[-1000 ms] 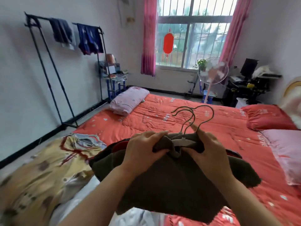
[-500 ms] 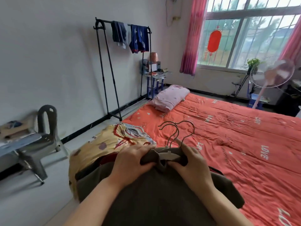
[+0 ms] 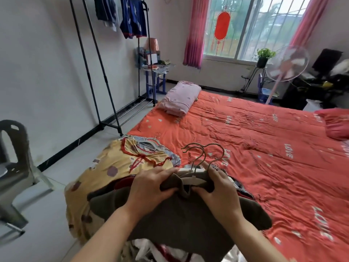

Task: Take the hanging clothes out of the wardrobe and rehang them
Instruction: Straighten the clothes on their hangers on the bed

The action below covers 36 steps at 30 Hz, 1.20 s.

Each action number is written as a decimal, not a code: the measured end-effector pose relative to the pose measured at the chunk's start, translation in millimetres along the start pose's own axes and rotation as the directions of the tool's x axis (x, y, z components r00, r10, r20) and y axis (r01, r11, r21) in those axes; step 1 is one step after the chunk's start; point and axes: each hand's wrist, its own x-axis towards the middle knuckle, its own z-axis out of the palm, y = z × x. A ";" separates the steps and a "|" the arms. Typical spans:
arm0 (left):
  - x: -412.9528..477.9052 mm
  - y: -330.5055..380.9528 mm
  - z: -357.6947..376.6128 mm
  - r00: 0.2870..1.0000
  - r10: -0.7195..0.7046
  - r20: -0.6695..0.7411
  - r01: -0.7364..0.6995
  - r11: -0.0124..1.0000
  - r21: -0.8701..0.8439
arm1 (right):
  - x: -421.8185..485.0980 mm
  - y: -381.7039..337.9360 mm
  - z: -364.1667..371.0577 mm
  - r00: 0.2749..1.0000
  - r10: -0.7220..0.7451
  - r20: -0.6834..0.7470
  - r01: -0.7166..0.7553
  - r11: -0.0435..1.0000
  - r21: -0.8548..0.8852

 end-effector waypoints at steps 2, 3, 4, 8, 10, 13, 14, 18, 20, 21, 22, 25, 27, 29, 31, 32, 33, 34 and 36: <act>10.0 -10.1 2.8 1.000 0.021 0.009 -0.021 1.000 -0.022 | 7.5 -0.7 4.1 1.000 0.011 -0.014 -0.011 1.000 -0.011; 15.1 -14.7 4.9 0.999 0.031 0.015 -0.030 0.999 -0.032 | 11.3 1.1 5.9 1.000 0.012 -0.018 -0.012 1.000 -0.011; 19.9 -19.2 7.8 0.999 0.039 0.018 -0.039 0.998 -0.042 | 15.0 4.3 7.9 1.000 0.016 -0.020 -0.016 1.000 -0.010; 37.4 -36.3 25.3 0.998 0.048 0.035 -0.044 0.994 -0.098 | 30.6 21.1 18.9 0.999 0.049 -0.016 -0.049 0.999 -0.021; 47.8 -46.9 37.6 0.998 0.040 0.042 -0.034 0.992 -0.121 | 41.5 31.1 26.7 0.997 0.076 0.002 -0.076 0.997 -0.018; 66.8 -65.4 61.4 0.998 0.037 0.058 -0.030 0.992 -0.121 | 62.7 54.8 45.3 0.989 0.128 0.072 -0.130 0.991 0.026; 73.9 -72.4 70.8 0.997 0.032 0.069 -0.024 0.993 -0.119 | 71.0 65.2 52.8 0.986 0.139 0.090 -0.143 0.989 0.039; 108.9 -98.8 110.9 0.993 0.010 0.120 0.002 0.994 -0.105 | 106.8 111.7 83.2 0.975 0.176 0.135 -0.184 0.981 0.053; 127.2 -111.8 133.3 0.990 0.007 0.141 0.007 0.995 -0.099 | 123.6 136.3 97.6 0.966 0.204 0.156 -0.215 0.975 0.058; 135.6 -118.0 144.9 0.988 0.006 0.155 0.009 0.995 -0.101 | 130.8 148.2 104.2 0.962 0.218 0.165 -0.231 0.971 0.064; 143.2 -123.9 156.5 0.985 0.006 0.171 0.013 0.994 -0.107 | 137.0 159.8 110.4 0.958 0.230 0.174 -0.245 0.967 0.072; 163.0 -141.8 189.6 0.975 0.011 0.222 0.011 0.995 -0.102 | 151.3 190.0 127.4 0.942 0.272 0.198 -0.294 0.951 0.095; 175.5 -152.9 209.8 0.966 0.005 0.258 0.018 0.996 -0.089 | 159.6 207.8 138.4 0.931 0.302 0.205 -0.327 0.940 0.101; 187.4 -163.8 228.3 0.959 0.008 0.284 0.019 0.995 -0.093 | 167.8 225.5 150.6 0.923 0.329 0.200 -0.354 0.930 0.101; 195.5 -175.8 247.1 0.952 0.012 0.305 0.018 0.995 -0.095 | 174.9 242.8 163.7 0.913 0.351 0.206 -0.375 0.922 0.091; 198.4 -182.4 257.2 0.948 0.011 0.317 0.020 0.995 -0.095 | 178.1 251.6 170.4 0.908 0.360 0.214 -0.385 0.919 0.086; 201.4 -189.6 267.7 0.943 0.009 0.332 0.024 0.995 -0.096 | 181.0 260.5 177.4 0.903 0.367 0.222 -0.392 0.916 0.080; 203.8 -197.0 278.7 0.938 0.009 0.347 0.027 0.995 -0.098 | 183.4 269.9 184.9 0.898 0.375 0.230 -0.400 0.914 0.072; 209.5 -211.9 302.2 0.930 0.004 0.367 0.038 0.993 -0.108 | 188.3 288.9 200.9 0.886 0.395 0.242 -0.417 0.907 0.049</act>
